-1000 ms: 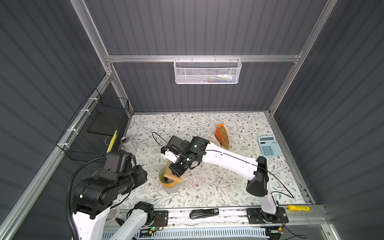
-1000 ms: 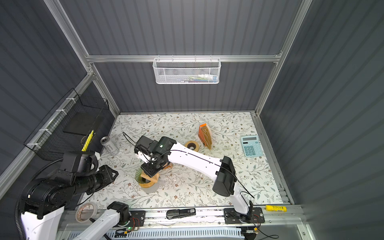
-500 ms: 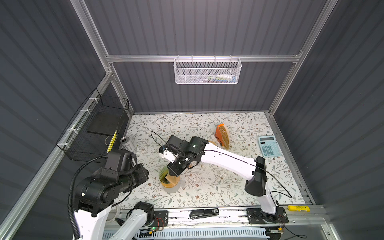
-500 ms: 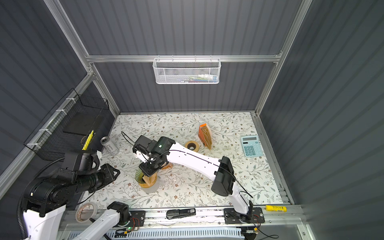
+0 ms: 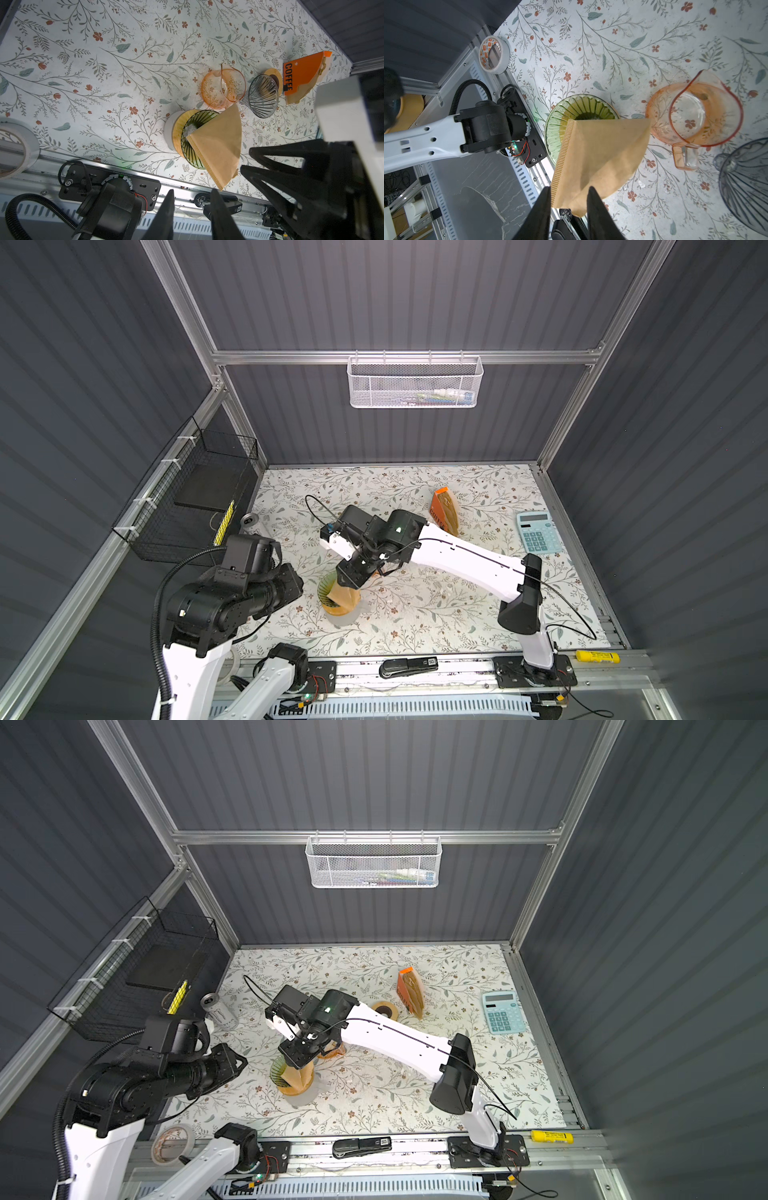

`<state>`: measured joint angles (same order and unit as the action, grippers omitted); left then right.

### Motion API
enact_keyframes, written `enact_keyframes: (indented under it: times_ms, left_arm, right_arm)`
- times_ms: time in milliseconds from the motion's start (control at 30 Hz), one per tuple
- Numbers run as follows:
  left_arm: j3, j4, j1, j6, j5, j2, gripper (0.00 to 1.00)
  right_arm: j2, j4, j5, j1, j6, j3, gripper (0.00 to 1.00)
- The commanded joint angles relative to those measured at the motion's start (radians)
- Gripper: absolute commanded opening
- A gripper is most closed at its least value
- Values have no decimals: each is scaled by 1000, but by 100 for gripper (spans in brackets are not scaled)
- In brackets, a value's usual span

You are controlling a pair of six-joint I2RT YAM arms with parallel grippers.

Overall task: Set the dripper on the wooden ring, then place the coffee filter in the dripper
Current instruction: 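Hold the filter above the green dripper while the left gripper moves toward it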

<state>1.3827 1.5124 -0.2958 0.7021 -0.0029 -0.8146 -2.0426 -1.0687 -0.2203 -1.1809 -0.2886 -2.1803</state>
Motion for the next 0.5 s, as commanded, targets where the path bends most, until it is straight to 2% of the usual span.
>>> enact_keyframes:
  times_ms: [0, 300, 467]
  left_arm:
    - [-13, -15, -3, -21, 11, -2, 31]
    - [-8, -51, -3, -34, 24, -39, 30]
    - [-1, -82, -3, -41, 37, -82, 28]
  right_arm:
    - [33, 0, 19, -4, 0, 23, 33]
    - [150, 47, 11, 17, -17, 116, 33]
    - [272, 135, -5, 69, -51, 276, 32]
